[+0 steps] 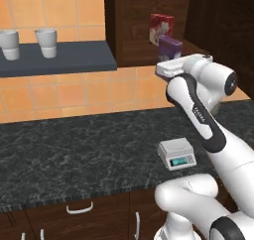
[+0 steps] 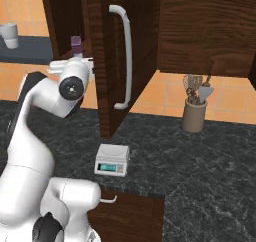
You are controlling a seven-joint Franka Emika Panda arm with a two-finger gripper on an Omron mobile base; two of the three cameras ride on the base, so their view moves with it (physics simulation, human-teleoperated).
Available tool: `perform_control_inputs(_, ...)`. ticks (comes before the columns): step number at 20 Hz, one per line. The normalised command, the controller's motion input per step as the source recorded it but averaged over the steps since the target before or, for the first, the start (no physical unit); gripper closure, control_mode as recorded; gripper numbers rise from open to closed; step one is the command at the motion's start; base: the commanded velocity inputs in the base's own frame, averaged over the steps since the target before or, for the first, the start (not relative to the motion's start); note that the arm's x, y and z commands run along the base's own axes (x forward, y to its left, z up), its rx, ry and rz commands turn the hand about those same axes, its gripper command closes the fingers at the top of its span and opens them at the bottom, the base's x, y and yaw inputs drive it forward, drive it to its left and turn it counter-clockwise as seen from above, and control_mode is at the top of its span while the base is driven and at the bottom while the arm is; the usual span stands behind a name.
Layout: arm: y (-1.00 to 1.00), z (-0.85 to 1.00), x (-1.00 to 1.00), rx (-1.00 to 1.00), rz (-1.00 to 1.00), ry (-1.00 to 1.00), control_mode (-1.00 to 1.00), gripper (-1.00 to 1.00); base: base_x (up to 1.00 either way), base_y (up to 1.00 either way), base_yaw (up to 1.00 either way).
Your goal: Pick the cereal and place it on the digital scale for weighing, and close the cabinet.
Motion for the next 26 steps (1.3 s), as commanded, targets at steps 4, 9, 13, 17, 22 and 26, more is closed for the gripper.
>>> perform_control_inputs(4,-0.36,-0.54,-0.88,0.02,-0.1,0.12,-1.0,1.0,0.0,0.0,0.0)
perform_control_inputs(9,-0.09,-0.76,-0.35,0.11,-0.04,0.0,-1.0,1.0,0.0,0.0,0.0)
perform_control_inputs(13,-0.02,-0.79,0.0,0.09,0.06,0.0,-1.0,1.0,0.0,0.0,0.0)
perform_control_inputs(17,-0.2,-0.56,0.08,0.04,0.14,0.0,-1.0,1.0,0.0,0.0,0.0)
perform_control_inputs(22,-0.15,-0.41,0.21,0.0,0.13,-0.02,-1.0,1.0,0.0,0.0,0.0)
perform_control_inputs(26,0.04,-0.76,0.12,-0.01,0.12,-0.23,-1.0,1.0,0.0,0.0,0.0)
